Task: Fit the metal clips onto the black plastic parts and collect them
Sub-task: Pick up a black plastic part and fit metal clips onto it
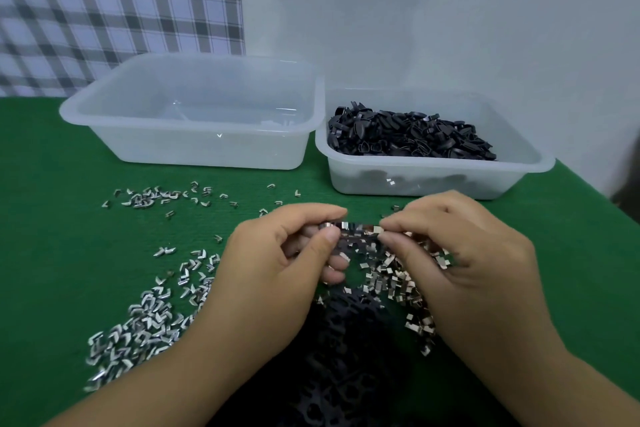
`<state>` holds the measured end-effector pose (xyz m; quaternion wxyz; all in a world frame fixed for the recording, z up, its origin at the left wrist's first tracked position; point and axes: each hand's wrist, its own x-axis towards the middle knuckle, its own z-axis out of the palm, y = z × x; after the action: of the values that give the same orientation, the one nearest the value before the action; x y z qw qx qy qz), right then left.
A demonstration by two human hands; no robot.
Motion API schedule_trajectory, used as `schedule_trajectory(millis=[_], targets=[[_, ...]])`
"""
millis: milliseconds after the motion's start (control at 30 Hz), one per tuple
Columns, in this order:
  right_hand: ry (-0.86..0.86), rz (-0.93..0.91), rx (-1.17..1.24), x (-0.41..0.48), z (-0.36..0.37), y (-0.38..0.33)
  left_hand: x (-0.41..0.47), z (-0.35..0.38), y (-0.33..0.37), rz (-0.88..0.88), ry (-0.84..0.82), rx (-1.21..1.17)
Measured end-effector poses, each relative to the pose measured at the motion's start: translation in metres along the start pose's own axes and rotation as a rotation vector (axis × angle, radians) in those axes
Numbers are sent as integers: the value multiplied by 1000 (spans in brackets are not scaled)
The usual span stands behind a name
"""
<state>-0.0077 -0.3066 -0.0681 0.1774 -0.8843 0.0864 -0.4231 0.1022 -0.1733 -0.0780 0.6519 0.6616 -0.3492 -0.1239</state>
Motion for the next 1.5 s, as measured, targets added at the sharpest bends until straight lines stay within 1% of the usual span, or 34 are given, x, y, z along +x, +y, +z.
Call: schedule_trajectory(millis=[100, 400, 600, 800, 967, 1133, 1267, 1367, 1500], targets=[[3, -3, -35, -1, 0, 1, 1, 1, -2, -37, 3, -59], [-2, -63, -130, -2, 1, -1, 1, 3, 3, -35, -25, -58], [-24, -58, -187, -2, 0, -3, 0, 2, 1, -16, -24, -16], [-46, -35, -160, -2, 1, -3, -1, 3, -1, -13, -59, 14], [-59, 47, -50, -2, 2, -2, 0, 1, 0, -3, -74, 11], [-118, 130, 39, -2, 3, -4, -1, 2, 1, 3, -109, 11], [-158, 201, 108, 0, 2, -6, 0, 2, 0, 3, -72, 4], [-156, 272, 149, 2, 1, -8, -1, 2, -1, 4, -55, 8], [-196, 409, 200, 7, -2, -11, -3, 2, -2, 64, -31, 72]])
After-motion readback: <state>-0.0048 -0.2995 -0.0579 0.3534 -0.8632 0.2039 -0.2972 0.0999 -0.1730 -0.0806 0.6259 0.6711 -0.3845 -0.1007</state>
